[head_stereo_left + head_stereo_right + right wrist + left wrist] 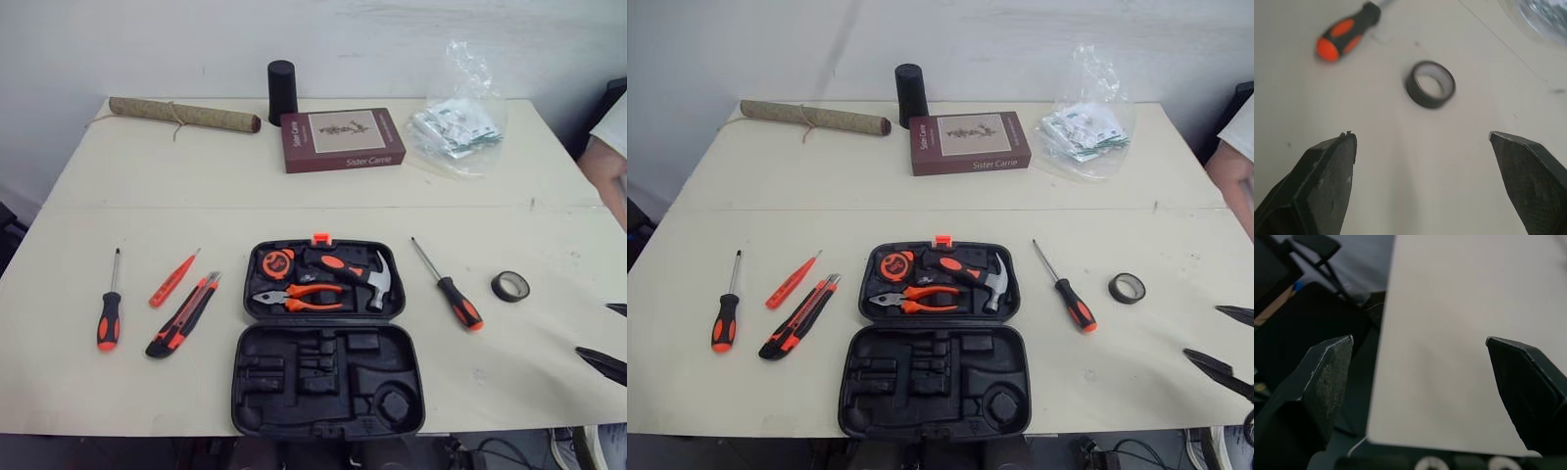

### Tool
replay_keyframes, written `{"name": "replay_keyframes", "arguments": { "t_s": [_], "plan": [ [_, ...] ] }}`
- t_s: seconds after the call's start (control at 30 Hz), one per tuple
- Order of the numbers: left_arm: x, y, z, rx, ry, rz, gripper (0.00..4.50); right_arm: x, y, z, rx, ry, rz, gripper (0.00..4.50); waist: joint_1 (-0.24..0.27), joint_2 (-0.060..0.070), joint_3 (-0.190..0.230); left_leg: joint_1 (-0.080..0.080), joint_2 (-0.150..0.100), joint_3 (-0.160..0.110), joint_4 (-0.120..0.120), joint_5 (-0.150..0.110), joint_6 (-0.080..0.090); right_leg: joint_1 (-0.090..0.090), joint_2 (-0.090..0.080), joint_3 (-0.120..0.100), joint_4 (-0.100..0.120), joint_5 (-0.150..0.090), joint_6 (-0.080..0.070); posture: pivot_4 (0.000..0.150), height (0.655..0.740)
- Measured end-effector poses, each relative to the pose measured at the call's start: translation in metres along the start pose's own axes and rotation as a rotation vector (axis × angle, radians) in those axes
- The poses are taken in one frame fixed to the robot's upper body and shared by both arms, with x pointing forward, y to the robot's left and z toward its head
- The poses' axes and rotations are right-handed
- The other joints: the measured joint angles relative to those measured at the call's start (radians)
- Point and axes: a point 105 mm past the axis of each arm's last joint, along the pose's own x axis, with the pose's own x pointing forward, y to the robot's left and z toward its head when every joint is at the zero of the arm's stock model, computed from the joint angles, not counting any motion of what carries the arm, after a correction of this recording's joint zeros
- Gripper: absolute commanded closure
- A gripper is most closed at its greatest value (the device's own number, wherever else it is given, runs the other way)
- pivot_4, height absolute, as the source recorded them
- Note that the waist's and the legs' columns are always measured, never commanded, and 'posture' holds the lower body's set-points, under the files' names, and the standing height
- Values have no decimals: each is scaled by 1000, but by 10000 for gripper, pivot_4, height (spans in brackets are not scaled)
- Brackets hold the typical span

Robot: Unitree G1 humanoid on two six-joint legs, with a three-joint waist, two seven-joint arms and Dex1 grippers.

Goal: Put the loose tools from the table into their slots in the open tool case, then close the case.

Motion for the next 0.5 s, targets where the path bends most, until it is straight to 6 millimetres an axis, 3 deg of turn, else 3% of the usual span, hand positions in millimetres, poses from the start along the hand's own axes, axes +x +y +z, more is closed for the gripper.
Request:
{"name": "replay_keyframes", "arguments": {
  "t_s": [0.1, 0.2, 0.3, 0.5],
  "plan": [
    [1, -1, 1, -1, -3, -9, 436, 1, -2, 0, -4, -15, -6, 0, -1, 0, -1, 1, 0, 0, -5, 2, -4, -1, 0, 0, 1, -1, -2, 1500, 7400],
    [13, -16, 12, -33, -37, -56, 436, 27, 12, 17, 7, -116, 72, 0, 0, 0, -1, 1, 1, -2, -6, 4, -7, -1, 0, -2, 4, -2, -5, 1500, 7400],
    [29, -49, 25, -98, -64, -141, 436, 53, 36, 43, 45, -271, 161, 0, 0, 3, -1, 1, 1, -3, -6, 5, -7, -1, 0, -2, 4, -2, -5, 1500, 7400],
    [41, -110, 42, -161, -8, -287, 436, 71, 75, 87, 66, -499, 334, 0, 2, 0, -1, 0, 1, -3, -4, 8, -3, 1, 1, -2, 3, -1, -2, 1500, 7400]
  ]
}}
